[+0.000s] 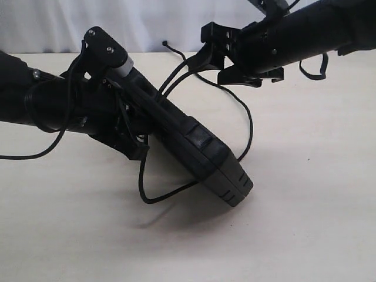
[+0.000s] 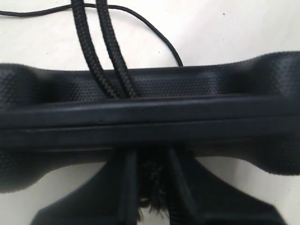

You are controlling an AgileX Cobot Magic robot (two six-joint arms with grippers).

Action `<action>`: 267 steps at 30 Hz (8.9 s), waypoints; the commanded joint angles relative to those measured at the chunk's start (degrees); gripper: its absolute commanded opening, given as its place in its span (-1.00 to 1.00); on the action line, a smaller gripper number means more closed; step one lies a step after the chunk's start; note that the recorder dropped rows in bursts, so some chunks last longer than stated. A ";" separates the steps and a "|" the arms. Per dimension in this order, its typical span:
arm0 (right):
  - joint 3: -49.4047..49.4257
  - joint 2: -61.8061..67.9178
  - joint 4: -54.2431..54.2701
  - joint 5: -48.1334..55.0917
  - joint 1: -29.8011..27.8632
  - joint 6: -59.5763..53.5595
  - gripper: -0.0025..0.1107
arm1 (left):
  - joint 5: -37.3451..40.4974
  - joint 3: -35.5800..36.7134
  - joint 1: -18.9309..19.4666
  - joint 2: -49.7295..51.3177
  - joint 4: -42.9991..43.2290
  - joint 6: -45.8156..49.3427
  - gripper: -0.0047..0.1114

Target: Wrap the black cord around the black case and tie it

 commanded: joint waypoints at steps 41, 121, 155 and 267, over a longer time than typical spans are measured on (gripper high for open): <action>-0.47 5.06 12.09 -9.59 5.77 -7.14 -0.88 | -3.02 -0.43 -0.46 -2.39 -0.91 0.00 -0.65; 4.15 -4.35 -12.99 -0.13 4.13 -21.77 -0.13 | 0.74 -2.58 -0.46 8.56 -8.78 15.01 -0.92; 4.15 5.01 -2.67 -3.51 5.84 -22.10 -0.72 | 0.60 -2.58 -0.46 8.56 -10.11 15.01 -0.92; -14.41 18.66 -39.63 5.75 -6.80 -5.62 -0.84 | 2.09 -2.58 -0.46 5.81 -12.63 13.13 -0.92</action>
